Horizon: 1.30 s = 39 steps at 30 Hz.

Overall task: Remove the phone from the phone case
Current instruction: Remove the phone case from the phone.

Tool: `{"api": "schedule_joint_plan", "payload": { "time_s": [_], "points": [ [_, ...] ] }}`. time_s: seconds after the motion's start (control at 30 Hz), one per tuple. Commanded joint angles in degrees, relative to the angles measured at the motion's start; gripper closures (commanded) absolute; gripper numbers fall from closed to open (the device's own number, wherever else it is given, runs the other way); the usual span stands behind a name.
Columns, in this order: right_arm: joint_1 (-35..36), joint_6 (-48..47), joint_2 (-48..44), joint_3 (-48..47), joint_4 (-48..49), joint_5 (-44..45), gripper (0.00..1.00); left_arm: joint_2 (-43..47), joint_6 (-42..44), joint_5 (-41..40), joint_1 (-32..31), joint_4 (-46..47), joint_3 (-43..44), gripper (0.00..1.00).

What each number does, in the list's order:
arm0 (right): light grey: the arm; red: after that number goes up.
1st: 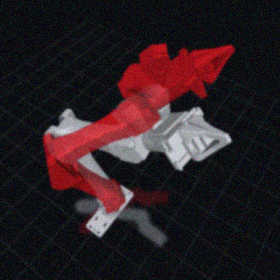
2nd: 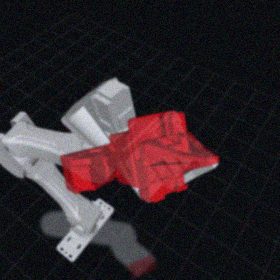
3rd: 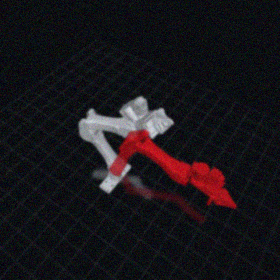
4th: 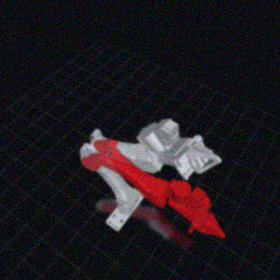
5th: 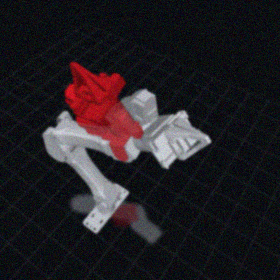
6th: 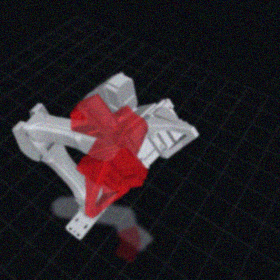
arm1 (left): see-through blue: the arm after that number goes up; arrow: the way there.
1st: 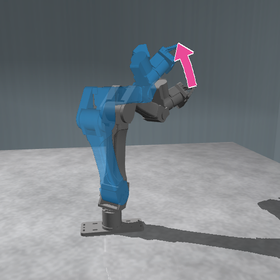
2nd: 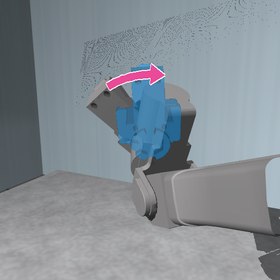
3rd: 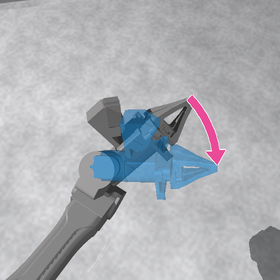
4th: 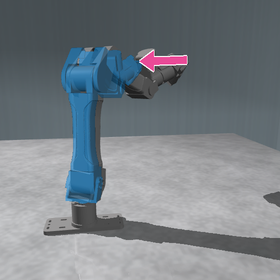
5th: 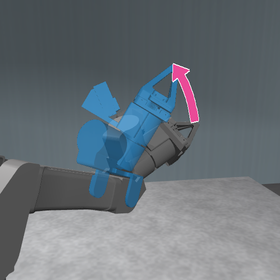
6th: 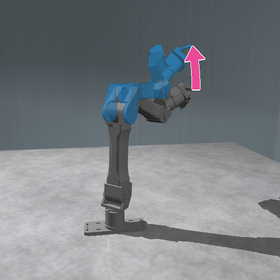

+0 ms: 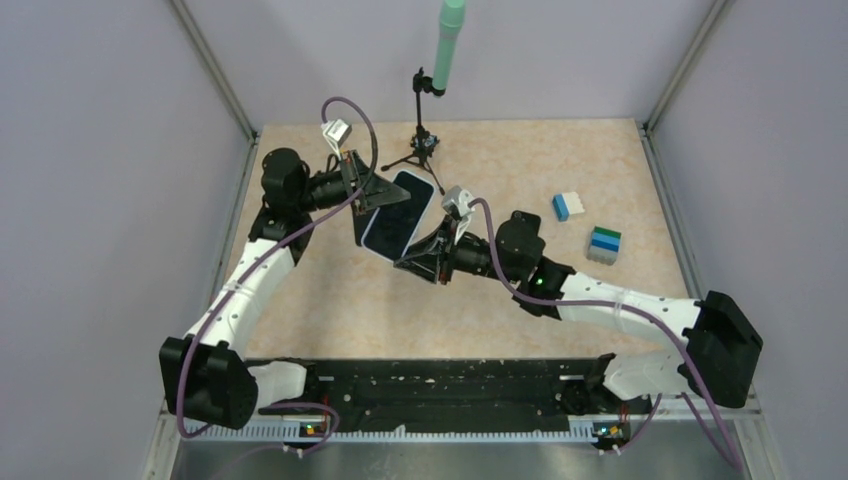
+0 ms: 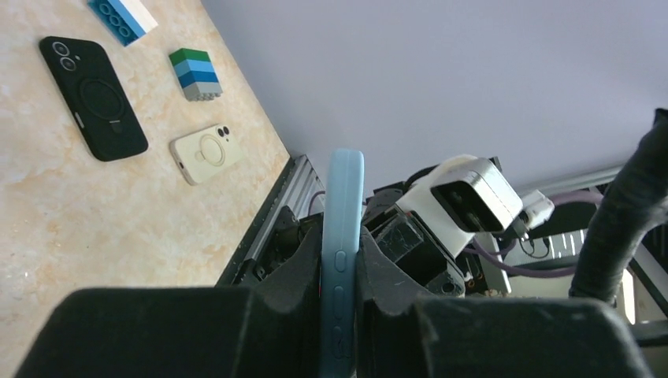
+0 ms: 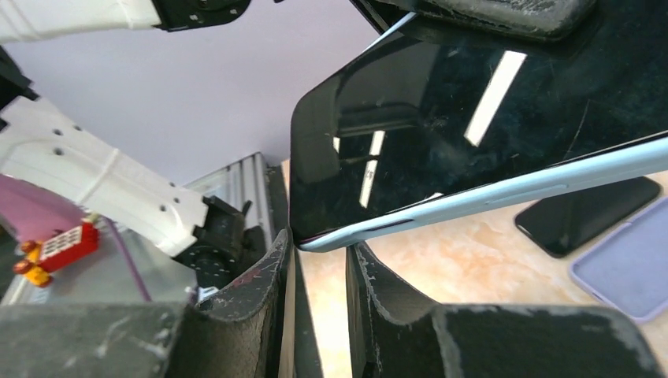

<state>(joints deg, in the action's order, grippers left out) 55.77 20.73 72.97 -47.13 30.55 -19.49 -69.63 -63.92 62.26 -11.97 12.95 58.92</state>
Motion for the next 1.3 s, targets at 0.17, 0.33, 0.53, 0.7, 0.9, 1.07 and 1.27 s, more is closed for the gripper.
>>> {"api": "schedule_joint_plan", "payload": {
  "time_s": [0.17,0.33,0.53,0.7,0.9,1.07,1.27],
  "points": [
    [-0.1,-16.2,2.3,-4.0,-7.6,16.9,0.81,0.8,-11.9,-1.5,-1.6,-1.5,-0.8,1.00],
    [0.0,-17.1,2.8,-4.5,-8.0,18.7,0.81,0.3,-13.1,-3.0,-1.6,-0.7,-1.0,1.00],
    [0.0,-14.5,2.9,-4.6,-6.8,20.6,0.80,-2.6,-18.2,-2.2,-1.6,5.4,-1.7,1.00],
    [0.0,-9.9,-0.9,-2.2,-5.5,18.3,0.65,-3.1,-17.7,-4.5,-1.0,6.8,-2.9,1.00],
    [-0.6,-2.9,-6.6,1.5,-3.3,13.5,0.37,0.1,-17.7,-9.6,1.5,8.7,-5.5,1.00],
    [-1.1,1.8,-9.4,4.5,1.2,9.1,0.29,5.0,-11.8,-14.1,2.4,6.2,-5.3,1.00],
    [-1.1,7.0,-8.5,4.6,4.8,6.5,0.31,10.2,-5.1,-17.1,2.4,2.8,-4.7,1.00]
  ]
}}
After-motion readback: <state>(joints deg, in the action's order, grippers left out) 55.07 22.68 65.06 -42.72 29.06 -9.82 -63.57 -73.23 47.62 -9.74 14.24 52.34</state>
